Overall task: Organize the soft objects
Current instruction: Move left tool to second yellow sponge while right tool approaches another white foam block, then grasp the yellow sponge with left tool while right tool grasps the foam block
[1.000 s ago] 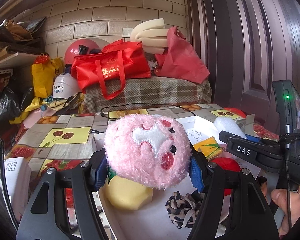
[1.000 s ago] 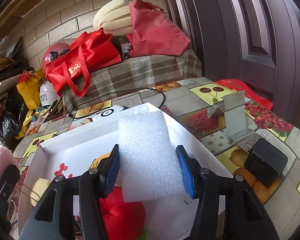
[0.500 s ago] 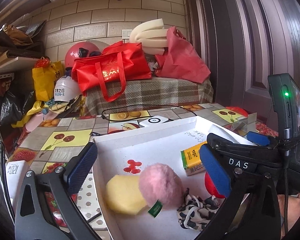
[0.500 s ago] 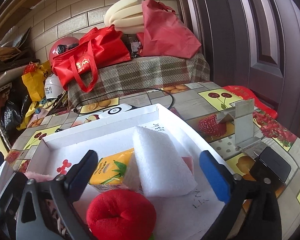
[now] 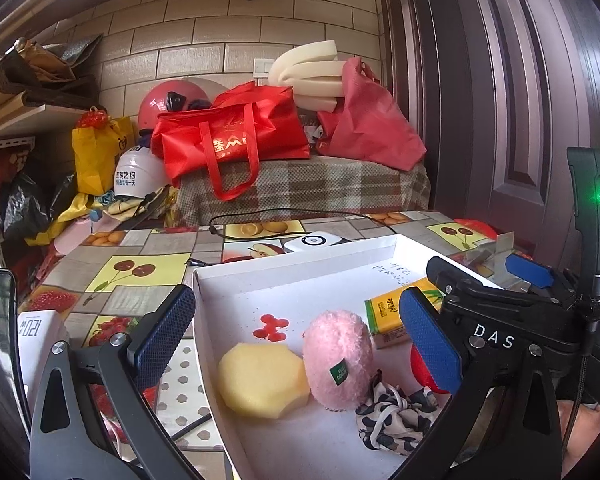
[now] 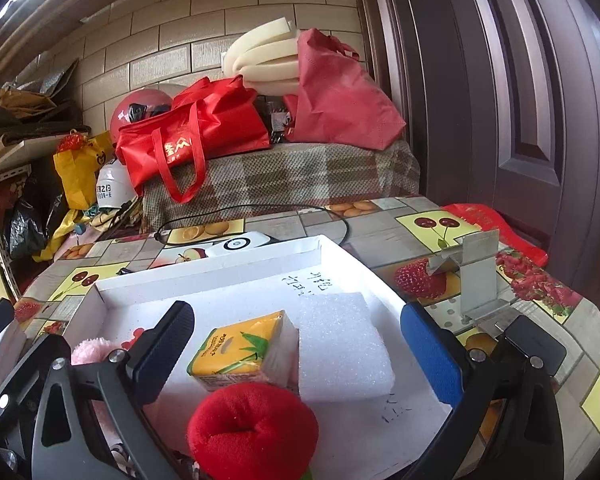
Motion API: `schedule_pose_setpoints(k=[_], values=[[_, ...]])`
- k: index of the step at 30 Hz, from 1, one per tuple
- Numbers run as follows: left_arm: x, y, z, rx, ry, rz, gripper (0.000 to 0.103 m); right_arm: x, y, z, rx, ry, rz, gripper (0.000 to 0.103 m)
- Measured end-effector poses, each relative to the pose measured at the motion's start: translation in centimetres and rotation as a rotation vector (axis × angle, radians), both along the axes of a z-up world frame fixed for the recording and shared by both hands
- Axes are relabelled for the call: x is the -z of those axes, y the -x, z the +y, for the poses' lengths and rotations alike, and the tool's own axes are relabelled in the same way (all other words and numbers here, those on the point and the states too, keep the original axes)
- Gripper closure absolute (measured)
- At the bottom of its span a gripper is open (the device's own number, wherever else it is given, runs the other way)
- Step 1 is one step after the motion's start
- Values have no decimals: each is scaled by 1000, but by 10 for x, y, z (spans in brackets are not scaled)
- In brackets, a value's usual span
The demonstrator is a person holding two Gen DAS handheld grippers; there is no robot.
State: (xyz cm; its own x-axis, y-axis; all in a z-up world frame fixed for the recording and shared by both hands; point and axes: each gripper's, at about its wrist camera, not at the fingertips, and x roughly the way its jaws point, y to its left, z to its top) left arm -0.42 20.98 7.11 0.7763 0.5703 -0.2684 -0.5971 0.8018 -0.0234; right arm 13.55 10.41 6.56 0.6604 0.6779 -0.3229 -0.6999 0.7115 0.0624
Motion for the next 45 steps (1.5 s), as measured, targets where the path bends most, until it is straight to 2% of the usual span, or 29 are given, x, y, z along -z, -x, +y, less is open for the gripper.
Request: schedule_pose_setpoints(k=[3,9,16,21,25,29,32,34,36,38,40,43,45], values=[[0,8,-5,29,9,1,0,-1,9,-4,-9,11,-23,0],[2,30,-20,88,13,16,0,1,12,-25,-15,4,8,0],[7,49,-53,234,-16,116,0,2,27,-54,-37,5,-9,0],[11,59,-67,342,12,170,0,1,34,-70,-50,-4,-25,0],[19,68,-84,509,112,227,0,-9,34,-96,-35,-58,-49,0],[27,74,-133,706,185,317,0,-18,19,-131,-5,-94,-21,0],[29,83,-177,789,166,365,0,-7,3,-146,-16,-8,39,0],[25,91,-199,822,159,360,0,7,-2,-153,-38,65,92,0],[22,95,-211,818,174,361,0,19,-6,-158,-67,129,167,0],[26,91,-217,756,180,410,0,22,-2,-165,-111,141,213,0],[34,83,-218,687,190,475,0,24,11,-164,-143,177,204,0],[43,74,-212,650,233,524,1,32,28,-150,-185,278,203,0],[49,69,-209,628,244,560,9,37,35,-139,-177,338,197,0]])
